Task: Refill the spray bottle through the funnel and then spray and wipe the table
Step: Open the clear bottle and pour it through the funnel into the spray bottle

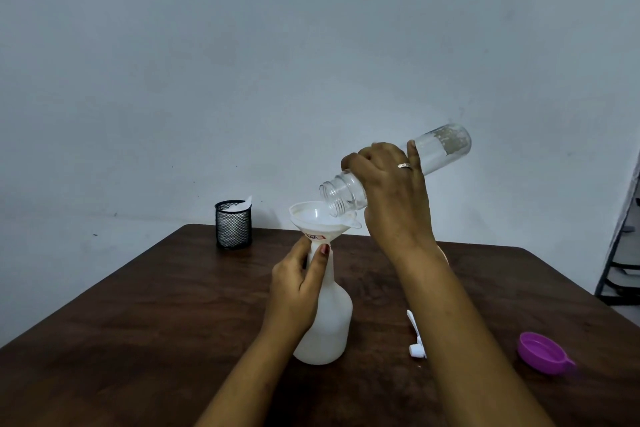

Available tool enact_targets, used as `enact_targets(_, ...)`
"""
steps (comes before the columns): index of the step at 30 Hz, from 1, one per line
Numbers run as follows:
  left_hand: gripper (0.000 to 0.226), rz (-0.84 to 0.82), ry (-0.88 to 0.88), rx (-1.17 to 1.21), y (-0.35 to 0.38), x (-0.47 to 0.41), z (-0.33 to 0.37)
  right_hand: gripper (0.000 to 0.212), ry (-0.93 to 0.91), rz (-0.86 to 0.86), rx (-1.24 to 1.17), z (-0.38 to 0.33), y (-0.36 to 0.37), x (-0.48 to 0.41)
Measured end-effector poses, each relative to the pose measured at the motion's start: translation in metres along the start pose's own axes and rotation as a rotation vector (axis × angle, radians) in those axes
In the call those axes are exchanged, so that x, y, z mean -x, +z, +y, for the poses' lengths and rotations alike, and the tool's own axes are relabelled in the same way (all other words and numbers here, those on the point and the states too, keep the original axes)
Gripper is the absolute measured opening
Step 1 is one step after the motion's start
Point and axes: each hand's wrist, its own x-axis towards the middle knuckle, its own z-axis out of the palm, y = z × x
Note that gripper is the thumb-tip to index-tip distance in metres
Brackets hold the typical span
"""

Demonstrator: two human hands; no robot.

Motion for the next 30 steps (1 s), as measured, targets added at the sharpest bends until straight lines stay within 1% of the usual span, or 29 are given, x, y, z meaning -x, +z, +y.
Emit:
enact_targets(5, 0.024, -0.008, -0.001, -0.003, -0.0012, -0.0002, 0.0037, 0.041, -0.028, 0.026, -0.004, -0.0018, 0.0006, 0.0000)
enact_targets(8, 0.026, -0.010, -0.004, -0.005, -0.0015, -0.0001, 0.0048, 0.043, -0.032, 0.036, 0.022, -0.0037, 0.0015, 0.0001)
enact_targets(12, 0.023, -0.011, -0.011, 0.004, -0.0012, 0.0004, 0.0057, 0.039, -0.051, 0.069, 0.069, -0.0052, 0.0036, 0.0005)
enact_targets(15, 0.030, -0.011, -0.010, -0.003, -0.0010, 0.0005, 0.0046, 0.040, -0.046, 0.092, 0.098, -0.0067, 0.0038, 0.0010)
enact_targets(19, 0.040, -0.009, -0.008, 0.002, -0.0005, 0.0004, 0.0021, 0.047, -0.039, 0.090, 0.061, -0.0089, 0.0029, 0.0032)
enact_targets(23, 0.040, -0.010, -0.003, 0.003, -0.0004, 0.0005, 0.0014, 0.043, -0.077, 0.152, 0.078, -0.0080, 0.0048, 0.0027)
enact_targets(30, 0.032, -0.020, -0.001, 0.006, -0.0011, 0.0006, 0.0043, 0.042, -0.181, 0.259, 0.130, -0.0028, 0.0086, 0.0027)
